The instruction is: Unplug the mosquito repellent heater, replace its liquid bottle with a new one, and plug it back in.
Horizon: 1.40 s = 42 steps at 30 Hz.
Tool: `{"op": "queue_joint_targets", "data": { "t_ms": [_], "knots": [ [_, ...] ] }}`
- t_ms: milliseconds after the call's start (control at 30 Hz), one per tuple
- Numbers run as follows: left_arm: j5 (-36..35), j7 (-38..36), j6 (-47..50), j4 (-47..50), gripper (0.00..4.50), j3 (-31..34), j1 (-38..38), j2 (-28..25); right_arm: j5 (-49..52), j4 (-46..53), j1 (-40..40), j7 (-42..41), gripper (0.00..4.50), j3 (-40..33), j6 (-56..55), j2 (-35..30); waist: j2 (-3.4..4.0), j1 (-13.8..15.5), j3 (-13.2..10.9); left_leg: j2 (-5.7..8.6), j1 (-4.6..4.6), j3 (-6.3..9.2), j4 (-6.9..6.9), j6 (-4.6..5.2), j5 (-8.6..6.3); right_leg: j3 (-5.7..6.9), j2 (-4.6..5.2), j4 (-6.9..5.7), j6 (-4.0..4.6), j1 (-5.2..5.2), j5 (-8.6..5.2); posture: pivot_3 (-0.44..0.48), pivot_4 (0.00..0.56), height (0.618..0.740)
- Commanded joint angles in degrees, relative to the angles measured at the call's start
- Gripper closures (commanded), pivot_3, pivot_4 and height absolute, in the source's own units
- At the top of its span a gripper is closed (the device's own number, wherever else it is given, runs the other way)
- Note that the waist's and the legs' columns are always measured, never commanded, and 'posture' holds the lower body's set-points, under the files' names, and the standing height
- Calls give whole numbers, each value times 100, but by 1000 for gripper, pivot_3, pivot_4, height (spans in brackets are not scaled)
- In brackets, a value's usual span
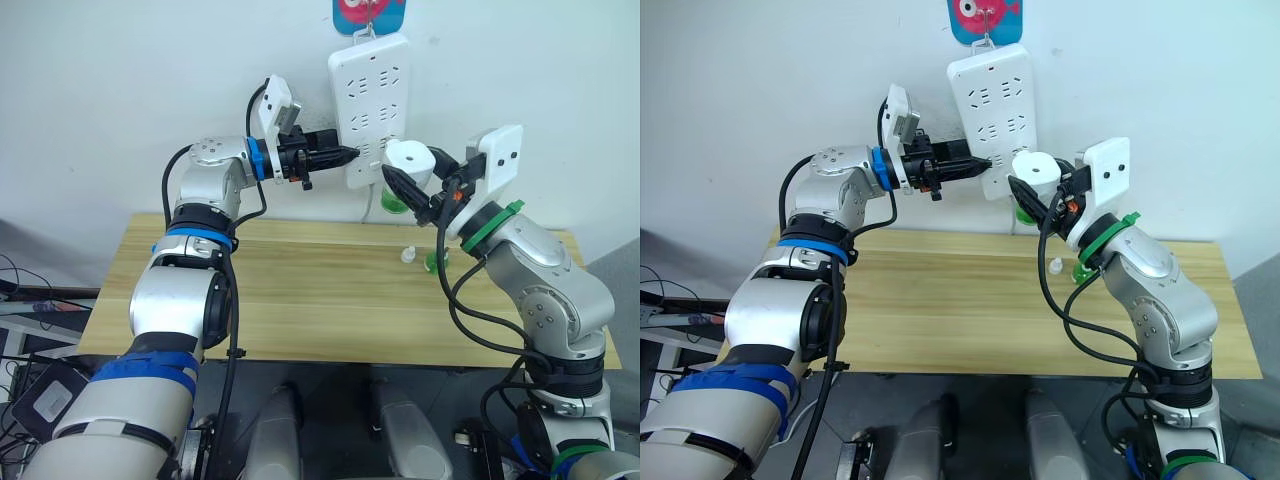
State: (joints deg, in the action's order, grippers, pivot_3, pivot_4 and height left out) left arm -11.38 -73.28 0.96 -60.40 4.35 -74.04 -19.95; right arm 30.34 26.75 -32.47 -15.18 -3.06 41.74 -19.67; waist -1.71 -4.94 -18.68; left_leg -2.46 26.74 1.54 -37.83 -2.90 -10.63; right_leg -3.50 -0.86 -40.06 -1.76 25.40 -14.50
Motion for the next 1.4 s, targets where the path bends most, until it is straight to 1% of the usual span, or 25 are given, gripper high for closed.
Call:
{"op": "queue_joint_targets", "data": {
  "t_ms": [33,700,800,967,1067,1233,1300,1400],
  "knots": [
    [-33,-47,-59,222,3218,17,4,-45,-48,98,-66,-79,1377,20,-210,49,0,0,0,0,0,0,0,0,0,0,0,0,0,0,0,-126,281,740],
    [-35,-29,-41,285,3218,10,42,-52,-396,-149,-100,-251,1377,19,-634,79,0,9,0,0,0,-1,0,0,0,0,0,0,0,0,0,-118,281,740],
    [-36,-24,-41,290,3218,7,42,-37,-510,-224,-123,-285,1377,159,-665,113,0,10,0,0,0,-1,0,0,0,-1,0,0,0,0,0,-118,281,740],
    [-56,-36,-19,316,3218,3,42,-4,-775,-786,-429,-203,1377,310,-851,331,0,8,0,0,-2,-2,-1,0,0,-2,0,-2,0,0,0,-118,281,740],
    [-76,-37,9,345,3218,8,49,2,-836,-1246,-570,40,1377,148,-998,650,0,-10,0,-3,-4,-2,-1,0,0,-1,-1,-2,0,-1,0,-119,284,740],
    [-107,-48,55,381,3218,14,67,4,-896,-1645,-650,225,1377,84,-1299,1055,0,-36,0,-4,-20,-12,-4,0,1,-13,-3,-21,0,-2,0,-119,285,740],
    [-119,-46,66,386,3218,24,70,9,-1211,-1869,-676,201,1377,273,-1626,1073,0,-54,0,-4,-32,-18,-4,-1,1,-21,-4,-39,-2,-3,-1,-119,285,740],
    [-119,-36,75,394,3218,31,68,17,-1924,-2222,-685,49,1377,767,-2129,815,0,-78,0,-2,-42,-22,-6,-2,2,-27,-6,-58,-16,-2,-10,-117,286,740]
  ]
}}
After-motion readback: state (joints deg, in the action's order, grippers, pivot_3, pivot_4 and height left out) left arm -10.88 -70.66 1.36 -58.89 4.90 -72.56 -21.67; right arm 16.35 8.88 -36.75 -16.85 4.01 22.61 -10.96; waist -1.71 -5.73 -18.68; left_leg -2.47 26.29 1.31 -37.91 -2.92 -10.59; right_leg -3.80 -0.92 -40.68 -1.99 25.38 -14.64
